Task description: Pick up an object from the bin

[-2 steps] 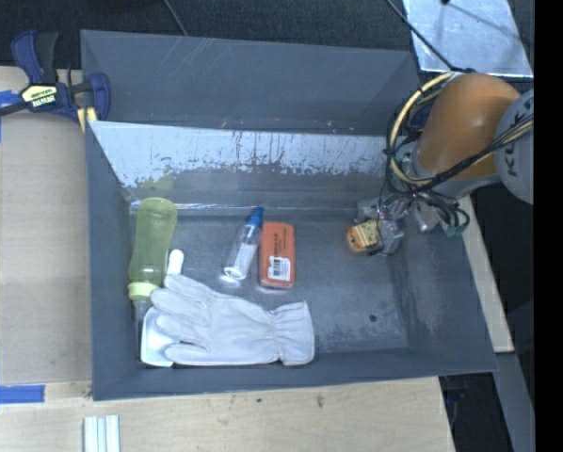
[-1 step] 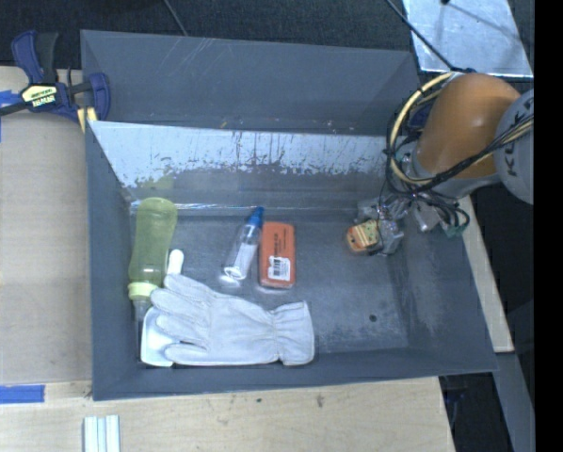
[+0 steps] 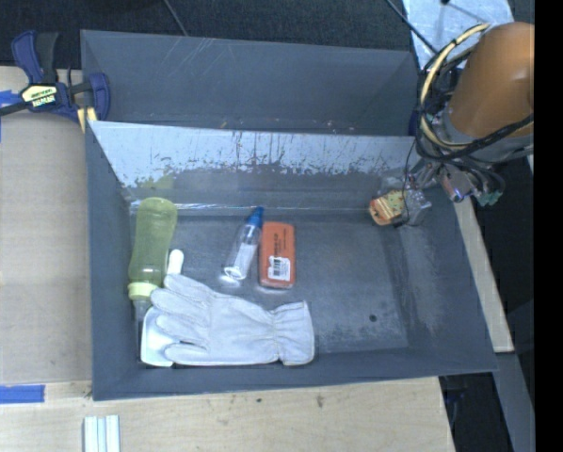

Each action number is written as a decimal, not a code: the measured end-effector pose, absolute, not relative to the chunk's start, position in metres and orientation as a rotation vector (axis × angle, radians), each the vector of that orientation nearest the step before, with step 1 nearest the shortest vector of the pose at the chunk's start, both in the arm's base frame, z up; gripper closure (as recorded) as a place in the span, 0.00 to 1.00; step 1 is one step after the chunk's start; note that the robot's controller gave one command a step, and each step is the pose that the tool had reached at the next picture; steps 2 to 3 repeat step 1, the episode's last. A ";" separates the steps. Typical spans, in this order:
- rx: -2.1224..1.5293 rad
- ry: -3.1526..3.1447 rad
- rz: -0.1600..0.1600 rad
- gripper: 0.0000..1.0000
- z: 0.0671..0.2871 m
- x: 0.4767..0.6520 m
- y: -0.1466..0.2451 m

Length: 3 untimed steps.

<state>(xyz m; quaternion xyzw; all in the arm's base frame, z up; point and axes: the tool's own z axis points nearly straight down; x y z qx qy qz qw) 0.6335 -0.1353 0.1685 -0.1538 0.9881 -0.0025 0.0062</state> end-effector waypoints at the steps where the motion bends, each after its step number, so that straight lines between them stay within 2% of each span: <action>1: -0.482 3.106 0.003 1.00 0.115 0.630 -0.135; 3: -0.482 3.106 0.003 1.00 0.115 0.630 -0.135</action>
Offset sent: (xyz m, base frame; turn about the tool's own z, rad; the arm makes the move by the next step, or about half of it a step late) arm 0.0000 0.0000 0.0014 0.0000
